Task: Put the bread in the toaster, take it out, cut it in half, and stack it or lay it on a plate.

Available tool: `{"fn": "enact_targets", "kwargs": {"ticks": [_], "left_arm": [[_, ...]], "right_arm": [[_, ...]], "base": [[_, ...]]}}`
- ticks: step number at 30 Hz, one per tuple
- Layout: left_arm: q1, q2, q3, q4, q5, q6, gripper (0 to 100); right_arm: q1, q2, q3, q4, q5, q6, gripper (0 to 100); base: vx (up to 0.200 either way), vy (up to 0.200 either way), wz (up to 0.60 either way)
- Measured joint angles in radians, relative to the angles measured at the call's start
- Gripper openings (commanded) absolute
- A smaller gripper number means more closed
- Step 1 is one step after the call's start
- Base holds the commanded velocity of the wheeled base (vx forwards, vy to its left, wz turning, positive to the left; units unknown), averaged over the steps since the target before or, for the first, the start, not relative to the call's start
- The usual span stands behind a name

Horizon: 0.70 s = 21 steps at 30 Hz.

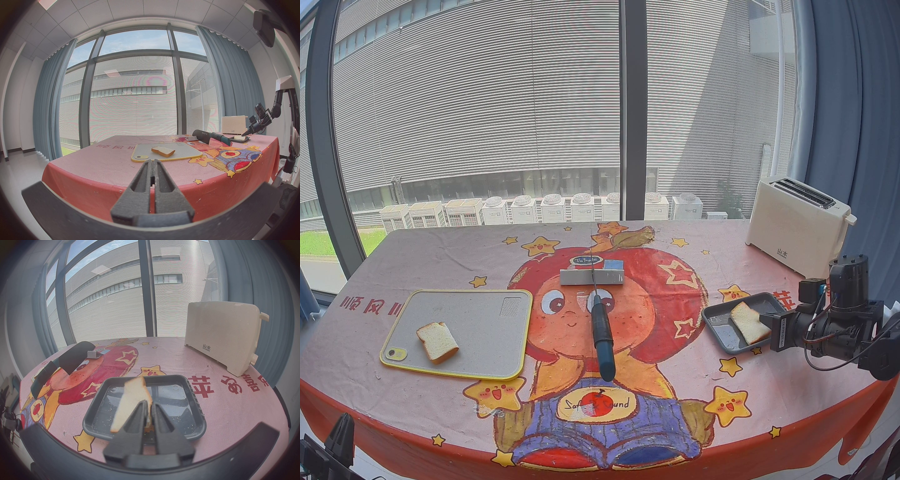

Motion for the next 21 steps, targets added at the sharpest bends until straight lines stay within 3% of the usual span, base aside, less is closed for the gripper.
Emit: {"fn": "enact_targets", "kwargs": {"ticks": [21], "left_arm": [[0.000, 0.000, 0.000, 0.000, 0.001, 0.000, 0]], "right_arm": [[0.009, -0.007, -0.005, 0.000, 0.002, 0.003, 100]], "base": [[0.000, 0.000, 0.00]]}}
